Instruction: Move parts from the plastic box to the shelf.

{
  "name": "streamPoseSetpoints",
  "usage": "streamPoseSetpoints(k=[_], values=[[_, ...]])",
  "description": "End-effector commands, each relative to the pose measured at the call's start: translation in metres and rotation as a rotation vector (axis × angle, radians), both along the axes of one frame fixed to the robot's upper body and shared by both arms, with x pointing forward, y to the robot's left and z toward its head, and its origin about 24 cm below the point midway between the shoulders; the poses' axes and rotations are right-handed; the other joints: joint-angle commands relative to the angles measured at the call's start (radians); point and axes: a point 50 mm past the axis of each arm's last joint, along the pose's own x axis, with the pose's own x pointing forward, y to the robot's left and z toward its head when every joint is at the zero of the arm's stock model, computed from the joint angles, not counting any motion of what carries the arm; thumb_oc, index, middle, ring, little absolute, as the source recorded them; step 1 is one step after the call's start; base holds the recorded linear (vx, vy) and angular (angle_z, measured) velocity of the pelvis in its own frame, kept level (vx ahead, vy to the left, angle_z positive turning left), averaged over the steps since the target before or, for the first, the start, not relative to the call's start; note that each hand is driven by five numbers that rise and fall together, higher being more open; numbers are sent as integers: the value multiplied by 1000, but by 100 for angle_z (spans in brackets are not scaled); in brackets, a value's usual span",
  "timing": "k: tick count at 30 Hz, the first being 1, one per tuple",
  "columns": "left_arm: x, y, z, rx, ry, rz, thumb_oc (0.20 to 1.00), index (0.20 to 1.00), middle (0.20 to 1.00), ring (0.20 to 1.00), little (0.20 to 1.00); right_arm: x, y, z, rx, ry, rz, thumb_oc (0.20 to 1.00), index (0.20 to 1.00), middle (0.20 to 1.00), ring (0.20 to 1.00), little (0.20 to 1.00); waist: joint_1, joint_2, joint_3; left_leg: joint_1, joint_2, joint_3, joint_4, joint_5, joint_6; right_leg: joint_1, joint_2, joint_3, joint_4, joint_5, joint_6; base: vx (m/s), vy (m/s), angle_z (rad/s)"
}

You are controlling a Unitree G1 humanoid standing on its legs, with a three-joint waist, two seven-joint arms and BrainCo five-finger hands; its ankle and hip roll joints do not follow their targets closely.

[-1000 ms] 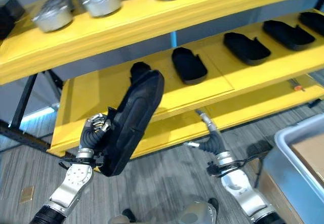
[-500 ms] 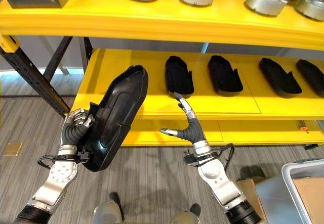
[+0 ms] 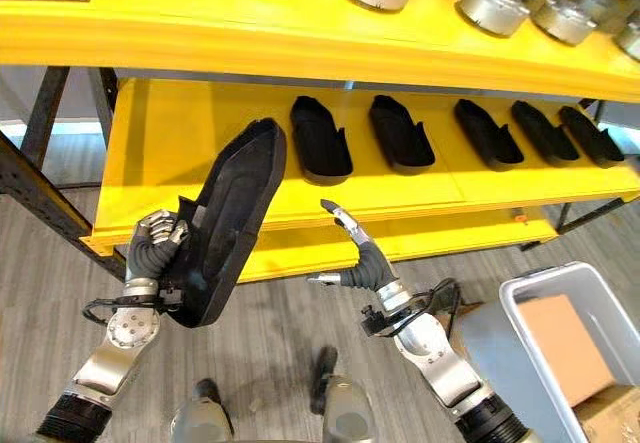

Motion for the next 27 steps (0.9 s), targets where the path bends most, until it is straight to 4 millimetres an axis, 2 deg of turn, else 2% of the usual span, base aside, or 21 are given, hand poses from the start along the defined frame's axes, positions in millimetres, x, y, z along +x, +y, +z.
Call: streamPoseSetpoints(k=[1,3,17,23,27], values=[[-6,-9,33,-43,-201,-35,200,200,200,200,200,-5,-5,18,-18,-124,10,1000,1000,1000,1000,1000,0,29,-54,112,-50,47,-41,-94,43,51,15,-23,2,30,-35,229,-84,193],[-8,-8,30,-60,-203,-2,200,200,200,200,200,-6,-8,19,-42,-126,33,1000,1000,1000,1000,1000,0,37,-67,109,-58,48,-47,-88,33,83,29,-32,-14,7,-54,176,-41,91],[-7,-1,32,-78,-188,43,200,200,200,200,200,-7,-11,28,-62,-181,27,1000,1000,1000,1000,1000,10,30,-68,85,-33,45,-43,-72,22,132,71,-34,-5,-63,-96,66,-74,2],[-7,5,34,-122,-211,126,200,200,200,200,200,-7,-15,37,25,-243,-20,1000,1000,1000,1000,1000,-1,46,-58,61,-6,51,-13,-64,1,138,87,-35,5,-92,-125,31,-81,8],[-6,12,36,-177,-236,200,200,200,200,200,200,-10,-21,57,142,-350,-68,1000,1000,1000,1000,1000,-23,66,-39,30,8,59,32,-68,-6,114,91,-29,32,-113,-143,-9,-35,-11]])
